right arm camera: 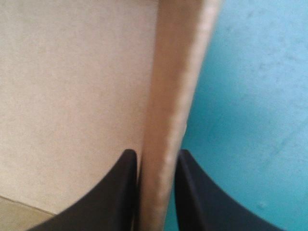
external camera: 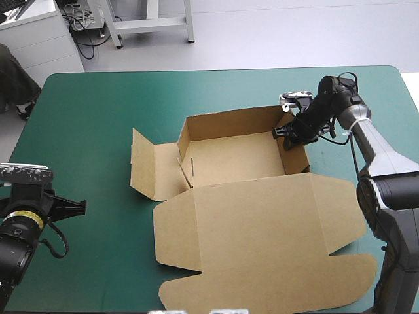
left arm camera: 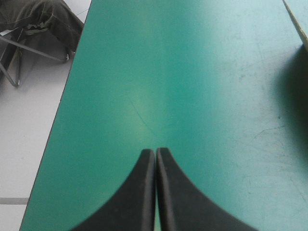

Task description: Fold the box

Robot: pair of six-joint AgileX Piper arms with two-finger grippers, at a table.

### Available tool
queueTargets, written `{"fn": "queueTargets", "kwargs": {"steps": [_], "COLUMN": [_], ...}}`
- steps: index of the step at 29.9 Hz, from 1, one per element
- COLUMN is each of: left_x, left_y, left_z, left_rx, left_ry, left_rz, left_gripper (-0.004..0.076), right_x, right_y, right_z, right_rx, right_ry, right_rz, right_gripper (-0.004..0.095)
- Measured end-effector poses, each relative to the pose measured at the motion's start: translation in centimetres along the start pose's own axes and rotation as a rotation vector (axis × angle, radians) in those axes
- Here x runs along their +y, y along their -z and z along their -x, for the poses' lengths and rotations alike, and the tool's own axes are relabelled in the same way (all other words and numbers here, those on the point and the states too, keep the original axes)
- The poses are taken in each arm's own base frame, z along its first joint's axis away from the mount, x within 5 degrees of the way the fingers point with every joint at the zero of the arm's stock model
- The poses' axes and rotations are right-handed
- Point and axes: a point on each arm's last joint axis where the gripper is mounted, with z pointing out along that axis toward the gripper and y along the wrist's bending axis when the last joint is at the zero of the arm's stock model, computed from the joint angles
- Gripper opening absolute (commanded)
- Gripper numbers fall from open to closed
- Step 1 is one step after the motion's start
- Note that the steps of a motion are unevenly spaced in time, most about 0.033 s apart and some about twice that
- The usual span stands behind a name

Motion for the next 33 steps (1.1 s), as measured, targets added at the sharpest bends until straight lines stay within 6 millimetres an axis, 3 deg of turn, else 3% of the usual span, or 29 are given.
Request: {"fn": "queueTargets", "kwargs": {"steps": [12, 15, 21, 33], "left_x": [0.0, 0.0, 0.1, 0.1], "left_y": [0.0, 0.0, 0.0, 0.0], "left_z": [0.0, -0.1, -0.2, -0.2], "left_rx": [0.001, 0.01, 0.018, 0.026], "left_ry": [0.001, 0.014, 0.022, 0.025], "left_rz": [0.0, 0.004, 0.008, 0.011], "left_gripper": [-0.0009, -0.0009, -0.0009, -0.0009], "right_x": [-0.5, -0.8, -1.1, 0.3], "right_y": [0.5, 2.8, 9.2, 20.6], "right_z": [-0.1, -0.4, -1.8, -7.0], "right_rx": [-0.011, -0.064, -0.205, -0.462], "right_ry": [0.034, 0.028, 0.035, 0.051], "right_rz": [-0.009, -0.019, -0.054, -0.136], "right_gripper": [-0.0018, -0.0018, -0.0023, -0.0023]}}
